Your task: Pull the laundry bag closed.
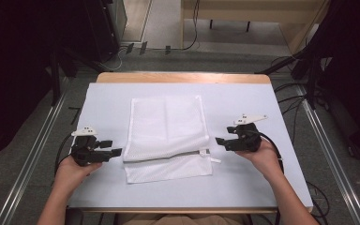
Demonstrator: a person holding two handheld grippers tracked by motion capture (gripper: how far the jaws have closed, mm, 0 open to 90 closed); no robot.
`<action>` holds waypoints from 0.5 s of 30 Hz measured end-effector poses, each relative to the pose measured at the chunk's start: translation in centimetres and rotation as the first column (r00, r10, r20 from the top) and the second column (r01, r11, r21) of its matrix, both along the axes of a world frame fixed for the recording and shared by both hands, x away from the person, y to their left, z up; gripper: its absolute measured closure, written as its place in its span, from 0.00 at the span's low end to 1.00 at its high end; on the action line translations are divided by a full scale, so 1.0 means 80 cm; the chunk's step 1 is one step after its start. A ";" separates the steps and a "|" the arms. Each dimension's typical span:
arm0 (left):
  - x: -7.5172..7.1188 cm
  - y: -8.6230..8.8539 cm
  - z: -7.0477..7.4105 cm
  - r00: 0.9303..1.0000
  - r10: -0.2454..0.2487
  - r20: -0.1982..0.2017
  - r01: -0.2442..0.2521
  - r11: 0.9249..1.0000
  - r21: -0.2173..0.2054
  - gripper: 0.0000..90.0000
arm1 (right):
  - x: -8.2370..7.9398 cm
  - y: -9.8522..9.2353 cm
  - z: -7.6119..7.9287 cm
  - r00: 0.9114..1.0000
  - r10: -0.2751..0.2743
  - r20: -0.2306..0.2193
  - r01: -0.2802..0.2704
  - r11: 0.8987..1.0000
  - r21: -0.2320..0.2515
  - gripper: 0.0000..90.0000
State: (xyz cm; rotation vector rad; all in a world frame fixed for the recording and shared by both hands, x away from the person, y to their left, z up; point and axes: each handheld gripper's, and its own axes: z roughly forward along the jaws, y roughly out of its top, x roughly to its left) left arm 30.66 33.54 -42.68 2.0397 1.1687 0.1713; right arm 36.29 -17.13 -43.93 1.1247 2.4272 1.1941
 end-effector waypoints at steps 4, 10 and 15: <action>0.001 0.003 -0.001 1.000 0.026 -0.001 -0.026 1.000 0.006 0.41 | 0.003 -0.013 -0.002 1.000 -0.026 -0.002 0.026 1.000 0.001 0.34; 0.002 0.008 -0.003 0.998 0.056 -0.007 -0.056 0.998 0.017 0.40 | 0.008 -0.028 -0.007 0.998 -0.068 0.000 0.068 0.998 0.015 0.32; 0.004 0.013 -0.005 0.997 0.082 -0.004 -0.082 0.996 0.026 0.39 | 0.012 -0.030 -0.014 0.997 -0.073 0.014 0.073 0.997 -0.008 0.30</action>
